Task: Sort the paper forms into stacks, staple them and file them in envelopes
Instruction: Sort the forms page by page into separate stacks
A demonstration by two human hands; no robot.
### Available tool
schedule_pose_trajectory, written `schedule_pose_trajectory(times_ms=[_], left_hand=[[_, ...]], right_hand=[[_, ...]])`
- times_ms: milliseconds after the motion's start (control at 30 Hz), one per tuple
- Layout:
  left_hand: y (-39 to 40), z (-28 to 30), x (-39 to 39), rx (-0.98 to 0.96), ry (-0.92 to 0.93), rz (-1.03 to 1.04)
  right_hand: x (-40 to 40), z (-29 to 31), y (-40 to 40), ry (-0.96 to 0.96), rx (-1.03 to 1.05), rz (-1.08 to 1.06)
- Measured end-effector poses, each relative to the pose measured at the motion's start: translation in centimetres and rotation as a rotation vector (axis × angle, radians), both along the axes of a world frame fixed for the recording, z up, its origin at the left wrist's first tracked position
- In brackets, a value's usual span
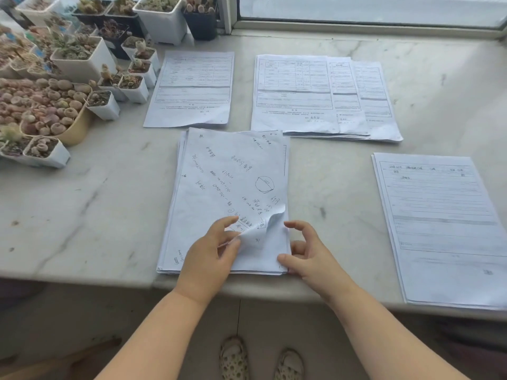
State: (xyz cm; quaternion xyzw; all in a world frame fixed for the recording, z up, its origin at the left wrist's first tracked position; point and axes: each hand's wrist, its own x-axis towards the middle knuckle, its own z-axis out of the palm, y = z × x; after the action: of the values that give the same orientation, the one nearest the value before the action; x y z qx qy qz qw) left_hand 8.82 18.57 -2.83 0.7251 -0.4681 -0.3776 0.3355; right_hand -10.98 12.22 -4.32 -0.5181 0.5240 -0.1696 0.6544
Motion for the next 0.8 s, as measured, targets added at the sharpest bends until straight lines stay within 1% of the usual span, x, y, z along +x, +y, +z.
schedule_pose_trajectory(times_ms=[67,133,333,400,500,567,633,800], left_hand=[[0.0,-0.2,0.3,0.031,0.024,-0.042],[0.0,-0.2,0.4,0.055,0.019,-0.079],[0.1,-0.5,0.6,0.039,-0.006,-0.108],[0.0,-0.7,0.6,0.038,0.034,-0.097],[-0.4,-0.4,0.6,0.022,0.109,-0.014],[-0.4,-0.3,0.6,0.018,0.169,0.013],[-0.3,-0.3,0.6,0.037,0.207,-0.007],[0.3,-0.6,0.9,0.036,0.112,-0.115]], right_hand=[[0.0,0.0,-0.1,-0.005,-0.005,-0.001],[0.5,0.4,-0.2,0.037,-0.039,-0.021],[1.8,0.9,-0.3,0.146,-0.071,-0.075],[1.6,1.0,-0.4,0.113,-0.060,-0.062],[0.7,1.0,-0.3,0.033,-0.026,0.003],[0.6,0.8,-0.3,0.033,-0.028,0.005],[1.1,0.8,-0.3,0.073,-0.059,-0.028],[2.1,1.3,-0.3,0.129,-0.072,-0.091]])
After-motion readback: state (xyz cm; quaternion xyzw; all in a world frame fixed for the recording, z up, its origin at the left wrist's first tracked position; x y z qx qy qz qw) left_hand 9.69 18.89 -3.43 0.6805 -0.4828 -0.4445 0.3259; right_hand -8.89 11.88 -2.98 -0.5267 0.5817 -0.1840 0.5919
